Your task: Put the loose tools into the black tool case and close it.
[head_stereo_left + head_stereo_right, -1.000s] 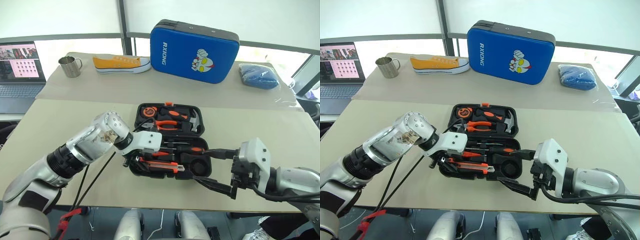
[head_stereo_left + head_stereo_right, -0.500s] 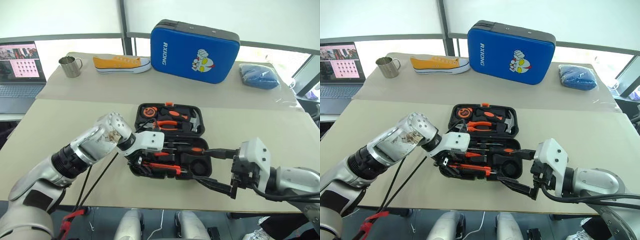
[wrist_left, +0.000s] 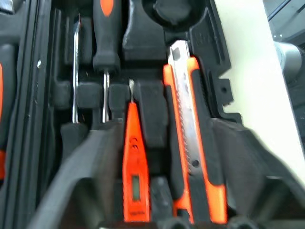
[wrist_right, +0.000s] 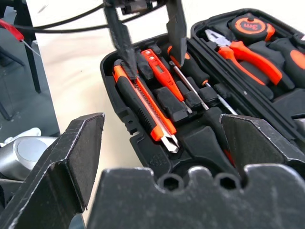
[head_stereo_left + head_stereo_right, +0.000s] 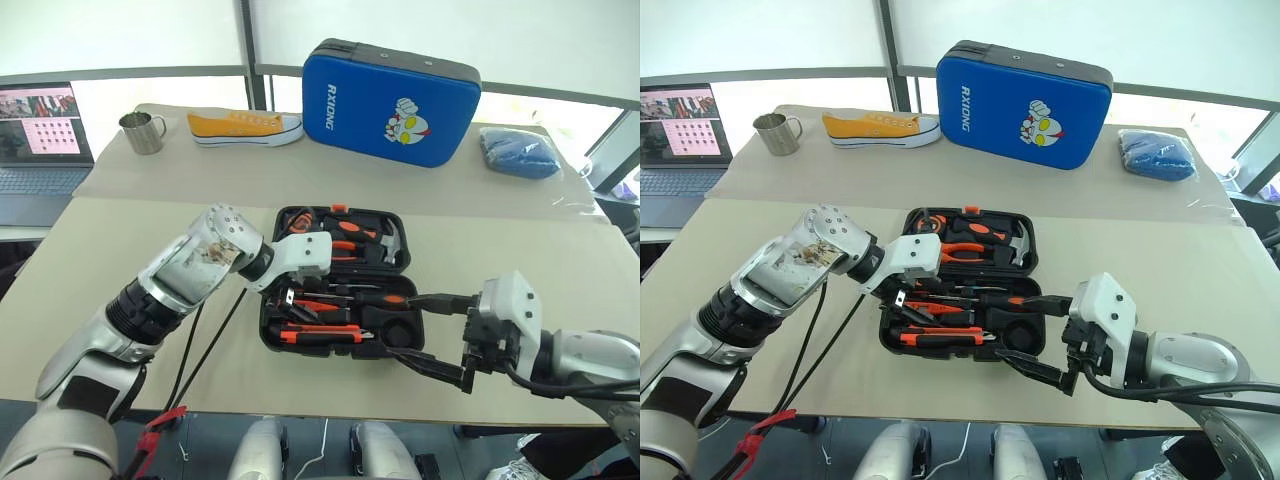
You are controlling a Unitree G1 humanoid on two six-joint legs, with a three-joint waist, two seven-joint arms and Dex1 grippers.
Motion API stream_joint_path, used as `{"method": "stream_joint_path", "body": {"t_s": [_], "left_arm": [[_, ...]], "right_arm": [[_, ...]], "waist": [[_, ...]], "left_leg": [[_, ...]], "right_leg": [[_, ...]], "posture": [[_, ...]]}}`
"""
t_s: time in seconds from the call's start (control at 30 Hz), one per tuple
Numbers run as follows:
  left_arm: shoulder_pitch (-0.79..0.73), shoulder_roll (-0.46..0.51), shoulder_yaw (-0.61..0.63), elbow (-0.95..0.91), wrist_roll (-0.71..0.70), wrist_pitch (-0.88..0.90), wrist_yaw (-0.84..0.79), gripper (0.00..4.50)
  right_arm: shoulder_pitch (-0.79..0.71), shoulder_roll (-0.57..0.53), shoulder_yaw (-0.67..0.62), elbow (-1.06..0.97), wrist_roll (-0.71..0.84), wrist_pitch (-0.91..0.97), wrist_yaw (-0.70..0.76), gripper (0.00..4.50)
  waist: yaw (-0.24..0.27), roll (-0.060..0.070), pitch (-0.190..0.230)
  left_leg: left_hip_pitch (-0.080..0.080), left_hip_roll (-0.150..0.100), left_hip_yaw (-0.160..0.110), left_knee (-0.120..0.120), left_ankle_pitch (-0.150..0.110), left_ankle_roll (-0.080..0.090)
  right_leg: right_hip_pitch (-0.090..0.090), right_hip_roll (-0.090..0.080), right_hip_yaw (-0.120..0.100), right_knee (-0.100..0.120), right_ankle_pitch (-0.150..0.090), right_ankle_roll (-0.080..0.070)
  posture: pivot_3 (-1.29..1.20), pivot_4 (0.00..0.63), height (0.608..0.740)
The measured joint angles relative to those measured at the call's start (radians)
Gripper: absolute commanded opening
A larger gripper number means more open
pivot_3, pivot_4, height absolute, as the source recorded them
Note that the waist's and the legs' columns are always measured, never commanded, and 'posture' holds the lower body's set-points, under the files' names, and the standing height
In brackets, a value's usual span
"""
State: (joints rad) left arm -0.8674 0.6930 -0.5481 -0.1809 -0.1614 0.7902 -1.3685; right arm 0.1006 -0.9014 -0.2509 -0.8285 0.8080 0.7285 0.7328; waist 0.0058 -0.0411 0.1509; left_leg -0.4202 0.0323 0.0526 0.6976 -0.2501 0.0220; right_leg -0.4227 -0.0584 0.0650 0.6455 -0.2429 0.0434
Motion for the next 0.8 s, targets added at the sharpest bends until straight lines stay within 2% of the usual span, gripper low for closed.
{"method": "stream_joint_path", "body": {"t_s": [0.03,0.17,0.43,0.8], "left_arm": [[0.007,0.000,-0.002,0.000,-0.001,-0.003,-0.003,1.55],[0.031,-0.001,-0.021,-0.002,-0.011,-0.010,-0.024,0.02],[0.062,0.041,-0.059,-0.019,0.009,-0.094,-0.069,0.02],[0.076,0.041,-0.107,-0.020,0.087,-0.194,-0.078,0.02]], "right_arm": [[0.000,0.000,0.000,0.001,0.000,0.000,0.002,4.50],[0.000,-0.002,0.000,0.004,0.000,0.000,0.008,4.50],[0.010,-0.002,-0.004,-0.002,0.001,0.000,0.002,4.50],[0.024,-0.002,-0.006,-0.007,0.002,0.001,-0.016,4.50]], "waist": [[0.000,0.000,0.000],[0.002,0.000,0.000],[0.005,0.000,0.000],[0.005,0.000,0.000]], "left_leg": [[0.000,0.000,0.000,0.000,0.000,0.000],[0.000,0.000,0.000,0.000,0.000,0.000],[0.000,0.000,0.000,0.000,0.000,0.000],[0.001,0.000,0.000,0.000,0.000,0.000]], "right_leg": [[0.000,0.000,0.000,0.000,0.000,0.000],[0.000,0.000,0.000,0.000,0.000,0.000],[0.000,0.000,0.000,0.000,0.000,0.000],[0.001,0.000,0.000,0.000,0.000,0.000]], "posture": [[0.00,0.150,0.739],[0.00,0.150,0.739],[0.00,0.150,0.739],[0.00,0.150,0.739]]}}
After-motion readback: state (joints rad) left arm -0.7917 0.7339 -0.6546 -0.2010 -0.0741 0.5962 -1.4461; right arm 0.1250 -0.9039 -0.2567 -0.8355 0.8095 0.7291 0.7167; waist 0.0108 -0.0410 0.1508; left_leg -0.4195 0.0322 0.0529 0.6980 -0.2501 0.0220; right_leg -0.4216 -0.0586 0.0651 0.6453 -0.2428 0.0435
